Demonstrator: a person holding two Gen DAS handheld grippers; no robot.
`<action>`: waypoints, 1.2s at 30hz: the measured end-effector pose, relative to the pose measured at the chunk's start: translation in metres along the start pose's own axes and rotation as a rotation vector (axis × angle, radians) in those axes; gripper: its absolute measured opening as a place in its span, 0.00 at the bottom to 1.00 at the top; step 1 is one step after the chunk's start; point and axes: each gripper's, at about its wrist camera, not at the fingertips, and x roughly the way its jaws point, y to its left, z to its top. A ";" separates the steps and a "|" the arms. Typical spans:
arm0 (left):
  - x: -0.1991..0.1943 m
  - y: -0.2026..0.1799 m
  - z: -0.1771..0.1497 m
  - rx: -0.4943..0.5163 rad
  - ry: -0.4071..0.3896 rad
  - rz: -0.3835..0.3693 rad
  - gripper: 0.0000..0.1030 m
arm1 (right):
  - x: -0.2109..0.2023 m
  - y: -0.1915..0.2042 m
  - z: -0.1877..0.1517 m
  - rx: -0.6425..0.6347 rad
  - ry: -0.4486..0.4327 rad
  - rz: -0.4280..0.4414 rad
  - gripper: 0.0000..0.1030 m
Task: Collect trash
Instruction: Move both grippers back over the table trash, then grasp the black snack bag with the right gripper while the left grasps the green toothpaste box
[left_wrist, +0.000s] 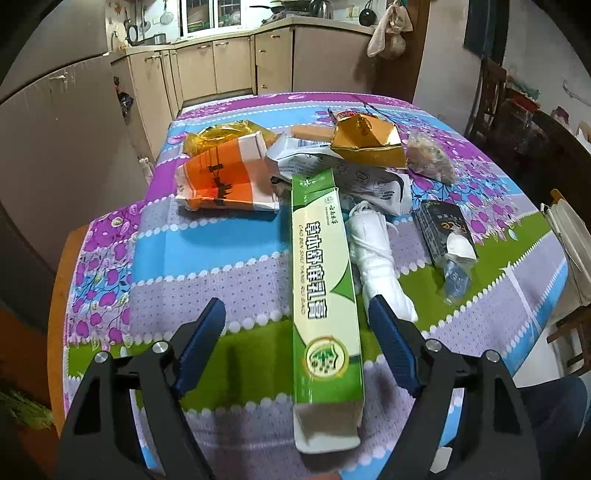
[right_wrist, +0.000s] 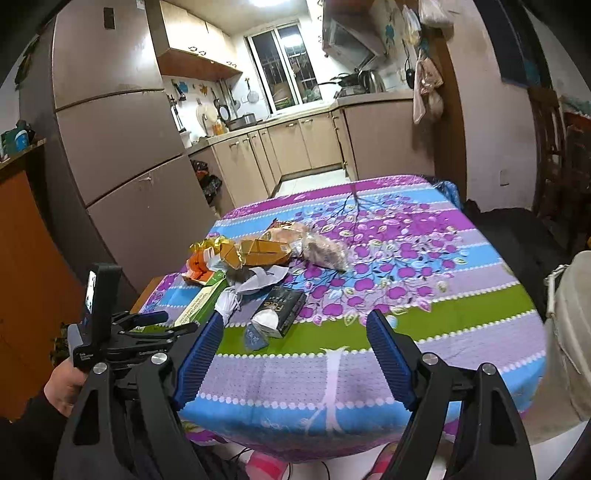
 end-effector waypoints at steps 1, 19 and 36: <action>0.002 0.000 0.001 0.001 0.000 0.001 0.74 | 0.006 0.002 0.002 0.004 0.007 0.007 0.77; -0.012 0.010 0.062 -0.070 -0.094 -0.127 0.74 | 0.165 -0.020 0.055 -0.135 0.182 0.014 0.74; 0.001 0.032 0.019 -0.105 0.003 -0.150 0.74 | 0.230 -0.030 0.078 -0.184 0.214 -0.080 0.65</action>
